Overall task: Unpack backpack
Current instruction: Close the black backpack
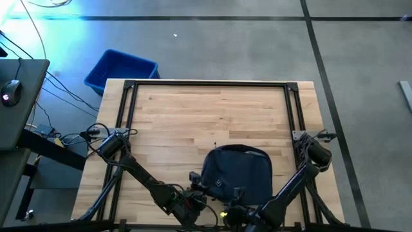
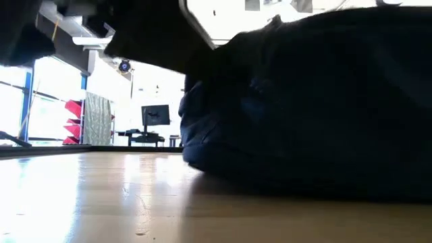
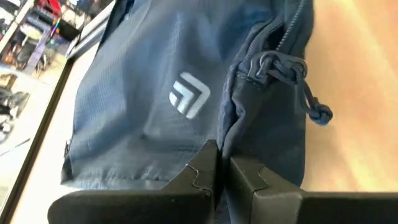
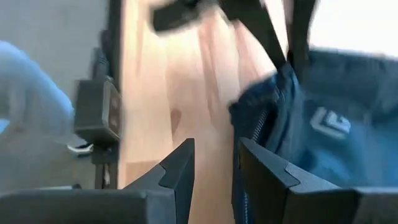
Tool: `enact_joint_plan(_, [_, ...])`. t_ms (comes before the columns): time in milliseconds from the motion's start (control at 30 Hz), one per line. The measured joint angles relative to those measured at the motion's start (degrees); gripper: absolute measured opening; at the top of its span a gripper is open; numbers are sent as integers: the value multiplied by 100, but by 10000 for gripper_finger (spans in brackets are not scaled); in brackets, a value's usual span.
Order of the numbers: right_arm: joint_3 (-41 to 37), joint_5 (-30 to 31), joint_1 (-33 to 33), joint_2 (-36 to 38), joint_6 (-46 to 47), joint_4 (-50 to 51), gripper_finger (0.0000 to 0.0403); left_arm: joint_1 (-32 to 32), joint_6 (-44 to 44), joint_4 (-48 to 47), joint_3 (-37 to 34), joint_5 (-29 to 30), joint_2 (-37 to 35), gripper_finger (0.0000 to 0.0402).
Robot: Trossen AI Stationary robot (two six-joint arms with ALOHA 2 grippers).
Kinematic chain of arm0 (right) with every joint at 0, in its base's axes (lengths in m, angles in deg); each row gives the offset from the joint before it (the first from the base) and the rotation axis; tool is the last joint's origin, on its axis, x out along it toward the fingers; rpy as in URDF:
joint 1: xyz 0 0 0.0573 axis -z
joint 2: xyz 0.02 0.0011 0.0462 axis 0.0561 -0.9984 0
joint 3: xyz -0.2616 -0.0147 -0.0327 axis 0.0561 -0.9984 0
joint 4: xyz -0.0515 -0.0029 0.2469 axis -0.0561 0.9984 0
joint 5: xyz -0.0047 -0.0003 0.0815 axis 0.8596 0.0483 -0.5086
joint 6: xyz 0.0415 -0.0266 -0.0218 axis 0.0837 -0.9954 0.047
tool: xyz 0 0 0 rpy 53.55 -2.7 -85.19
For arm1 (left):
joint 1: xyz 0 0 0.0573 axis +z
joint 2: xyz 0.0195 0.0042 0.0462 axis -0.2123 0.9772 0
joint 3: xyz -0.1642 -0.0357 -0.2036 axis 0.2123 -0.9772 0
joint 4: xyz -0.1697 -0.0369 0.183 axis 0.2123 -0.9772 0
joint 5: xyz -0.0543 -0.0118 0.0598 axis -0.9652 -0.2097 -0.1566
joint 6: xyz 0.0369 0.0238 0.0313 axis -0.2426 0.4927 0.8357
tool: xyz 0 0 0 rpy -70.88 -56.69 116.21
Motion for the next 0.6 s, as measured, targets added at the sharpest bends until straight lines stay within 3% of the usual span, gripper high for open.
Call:
enact_joint_plan(200, [350, 116, -9, 30, -577, -797, 106, 66, -345, -293, 0, 26, 0, 0])
enact_joint_plan(433, [-863, 85, 27, 29, 649, -2224, 106, 13, -348, -292, 0, 18, -44, 0])
enact_joint_plan(600, [-1649, 48, 28, 21, 1585, -2183, 106, -112, -572, -347, 0, -140, -168, 0])
